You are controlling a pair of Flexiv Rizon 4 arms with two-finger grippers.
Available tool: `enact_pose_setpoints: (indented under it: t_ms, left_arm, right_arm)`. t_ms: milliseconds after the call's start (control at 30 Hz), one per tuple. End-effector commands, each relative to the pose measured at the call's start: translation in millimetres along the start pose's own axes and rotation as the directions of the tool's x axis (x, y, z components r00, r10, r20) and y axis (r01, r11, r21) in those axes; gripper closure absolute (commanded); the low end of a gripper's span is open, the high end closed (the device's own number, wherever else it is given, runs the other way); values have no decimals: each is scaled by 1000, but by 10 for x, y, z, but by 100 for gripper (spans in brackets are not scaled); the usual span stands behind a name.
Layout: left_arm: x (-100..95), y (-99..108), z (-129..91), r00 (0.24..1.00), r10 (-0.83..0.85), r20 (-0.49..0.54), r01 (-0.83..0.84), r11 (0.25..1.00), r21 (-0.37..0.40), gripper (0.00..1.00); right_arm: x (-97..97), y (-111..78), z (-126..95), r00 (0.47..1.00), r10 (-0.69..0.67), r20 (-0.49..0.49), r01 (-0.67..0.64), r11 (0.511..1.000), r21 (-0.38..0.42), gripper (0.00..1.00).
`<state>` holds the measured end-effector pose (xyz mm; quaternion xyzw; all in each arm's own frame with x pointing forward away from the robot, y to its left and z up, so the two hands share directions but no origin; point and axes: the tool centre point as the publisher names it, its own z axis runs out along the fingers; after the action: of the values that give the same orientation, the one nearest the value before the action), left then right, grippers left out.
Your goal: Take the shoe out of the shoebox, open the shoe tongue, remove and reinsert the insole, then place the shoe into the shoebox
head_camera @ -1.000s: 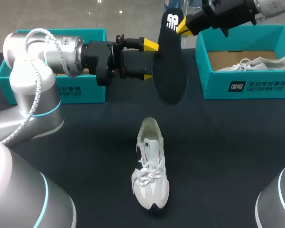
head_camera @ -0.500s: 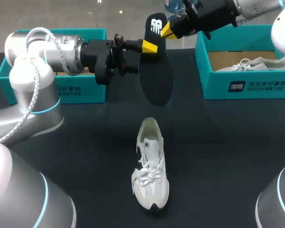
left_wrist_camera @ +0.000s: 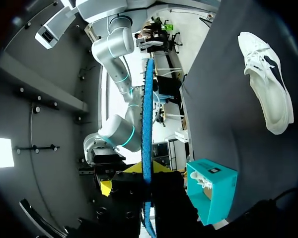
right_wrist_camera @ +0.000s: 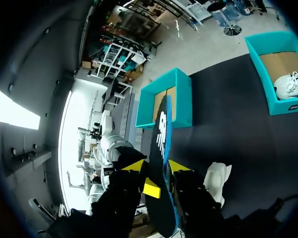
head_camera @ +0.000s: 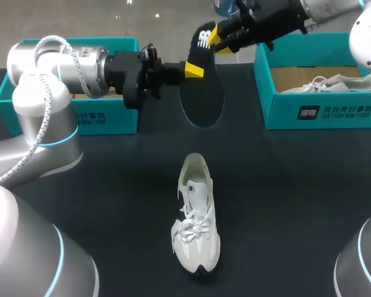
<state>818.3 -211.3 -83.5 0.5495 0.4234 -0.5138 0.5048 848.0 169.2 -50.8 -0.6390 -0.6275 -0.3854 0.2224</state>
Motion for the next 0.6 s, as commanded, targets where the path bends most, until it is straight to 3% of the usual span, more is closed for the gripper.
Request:
enact_pose_setpoints:
  t_ms: [33,333,600]
  left_arm:
    - [35,-6,-6,1000,-15,-9,15,1000,-15,100]
    - [242,17,23,996,-70,-52,68,997,-44,100]
    - [361,-17,92,990,-101,-96,95,994,-57,100]
  right_arm:
    - [235,23,-308,995,-33,95,41,996,-83,0]
    - [699,-20,-657,931,-141,337,114,989,97,0]
    - [798,-215,-804,865,-217,453,144,971,191,0]
